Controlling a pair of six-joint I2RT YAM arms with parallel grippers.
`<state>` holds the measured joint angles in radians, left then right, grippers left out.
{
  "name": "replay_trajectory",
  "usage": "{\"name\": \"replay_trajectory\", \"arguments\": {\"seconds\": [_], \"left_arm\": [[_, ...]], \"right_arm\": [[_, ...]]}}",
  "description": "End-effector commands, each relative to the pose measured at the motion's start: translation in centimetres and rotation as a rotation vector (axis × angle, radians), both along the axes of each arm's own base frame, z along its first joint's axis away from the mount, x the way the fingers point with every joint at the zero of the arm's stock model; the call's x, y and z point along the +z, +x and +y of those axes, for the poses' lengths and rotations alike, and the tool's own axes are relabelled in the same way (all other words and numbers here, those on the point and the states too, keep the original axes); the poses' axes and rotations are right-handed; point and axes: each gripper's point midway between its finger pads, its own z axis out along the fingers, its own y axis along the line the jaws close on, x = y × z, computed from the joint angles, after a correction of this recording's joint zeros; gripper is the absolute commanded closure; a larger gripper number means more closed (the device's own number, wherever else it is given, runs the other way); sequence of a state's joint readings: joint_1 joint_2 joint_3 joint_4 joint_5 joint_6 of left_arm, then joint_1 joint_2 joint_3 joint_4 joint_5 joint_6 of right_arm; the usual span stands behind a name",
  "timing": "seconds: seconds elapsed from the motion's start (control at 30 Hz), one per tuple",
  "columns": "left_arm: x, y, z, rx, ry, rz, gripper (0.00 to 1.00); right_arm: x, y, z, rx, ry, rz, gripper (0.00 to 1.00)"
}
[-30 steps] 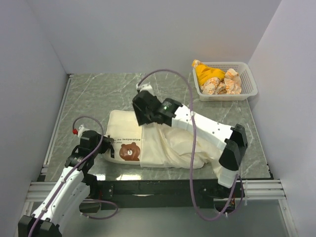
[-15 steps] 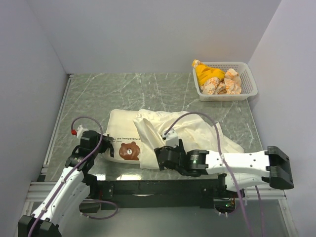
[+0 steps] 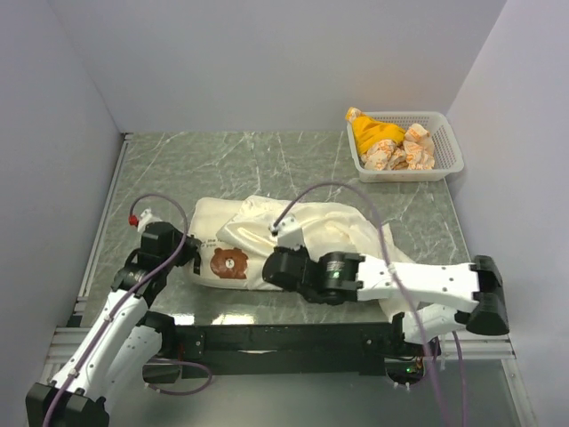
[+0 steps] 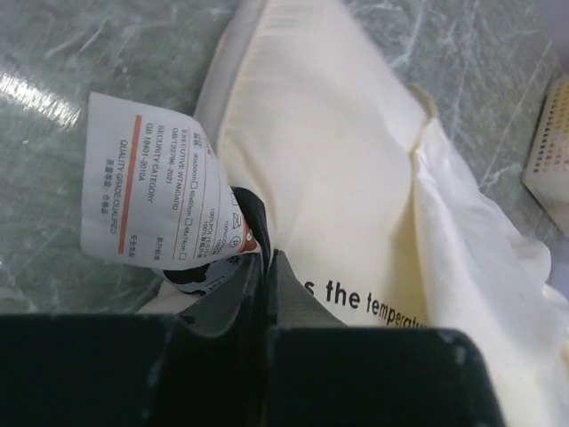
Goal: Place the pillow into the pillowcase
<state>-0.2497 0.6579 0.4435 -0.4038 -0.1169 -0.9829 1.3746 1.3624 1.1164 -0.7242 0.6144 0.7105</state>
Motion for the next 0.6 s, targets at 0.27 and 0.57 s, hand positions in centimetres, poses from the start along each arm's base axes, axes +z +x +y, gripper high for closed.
{"name": "replay_trajectory", "arguments": {"seconds": [0.27,0.57], "left_arm": [[13.2,-2.8,-6.8,-0.448,-0.046,-0.185,0.61],[18.0,-0.6,-8.1,-0.476,-0.054,-0.268,0.15]], "right_arm": [[23.5,6.5,-0.8,0.13,0.513,-0.156,1.0],[7.0,15.1,0.3,-0.029,0.372,0.104,1.0]]}}
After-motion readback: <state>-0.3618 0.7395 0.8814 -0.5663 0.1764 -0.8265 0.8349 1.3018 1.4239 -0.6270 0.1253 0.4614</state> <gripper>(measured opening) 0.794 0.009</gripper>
